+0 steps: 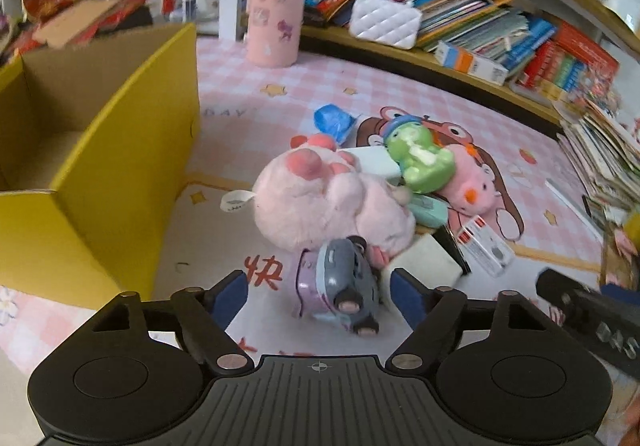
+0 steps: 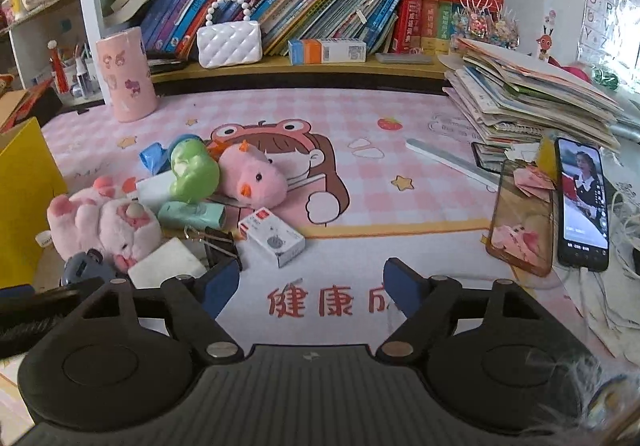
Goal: Organize objects
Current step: 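Grasp the grey toy car with the left gripper while the right grasps the white foam cube, then carry the toy car and foam cube with both grippers over the yellow box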
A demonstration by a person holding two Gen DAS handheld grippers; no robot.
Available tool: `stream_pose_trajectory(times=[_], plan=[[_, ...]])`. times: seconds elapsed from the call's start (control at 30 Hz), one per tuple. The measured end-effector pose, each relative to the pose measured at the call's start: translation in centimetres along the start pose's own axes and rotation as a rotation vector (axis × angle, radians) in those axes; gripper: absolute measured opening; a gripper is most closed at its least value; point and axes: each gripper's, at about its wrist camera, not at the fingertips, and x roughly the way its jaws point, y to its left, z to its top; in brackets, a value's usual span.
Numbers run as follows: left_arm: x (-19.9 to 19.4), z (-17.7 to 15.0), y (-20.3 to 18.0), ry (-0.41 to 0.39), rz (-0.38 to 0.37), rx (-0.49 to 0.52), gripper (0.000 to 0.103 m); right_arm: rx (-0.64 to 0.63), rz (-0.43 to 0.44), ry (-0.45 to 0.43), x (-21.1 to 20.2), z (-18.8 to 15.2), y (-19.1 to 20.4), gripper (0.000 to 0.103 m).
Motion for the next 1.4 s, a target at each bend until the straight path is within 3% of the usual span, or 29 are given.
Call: stream_pose_trajectory(times=[0.03,0.17,0.5,0.7,0.77,0.83,0.93,1.13,1.4], plan=[[0.5,0.2,0.2,0.009,-0.004,-0.010,0.074,-0.001,0.006,-0.001,0.1,0.1,-0.1,0.079],[1.4,0.1,1.3,0.037,-0.056,-0.054,0.043,0.005,0.041,0.011,0.5,0.4,0.1,0.080],[-3.3,-1.3,5.9,0.020,0.046,-0.112,0.042,-0.084,0.228,0.126,3.1,0.1,4.7,0.081],[-5.0,-2.2,7.1,0.025,0.104,-0.131,0.042,-0.168,0.271,0.166,5.2,0.3,7.6,0.079],[-5.3,-2.4,7.2,0.026,0.105,-0.131,0.042,-0.187,0.270,0.185,6.0,0.2,8.2,0.072],[-5.6,-2.5,7.2,0.025,0.099,-0.129,0.042,-0.203,0.252,0.182,6.3,-0.1,8.3,0.058],[-5.8,-2.6,7.0,0.019,0.079,-0.124,0.043,-0.198,0.264,0.175,5.8,-0.1,7.8,0.052],[-5.8,-3.0,6.7,0.014,0.007,-0.102,0.043,-0.174,0.261,0.157,3.1,-0.5,6.8,0.049],[-7.5,-3.5,8.1,-0.024,-0.101,-0.047,0.043,-0.111,0.181,0.106,-2.0,-2.4,7.1,0.049]])
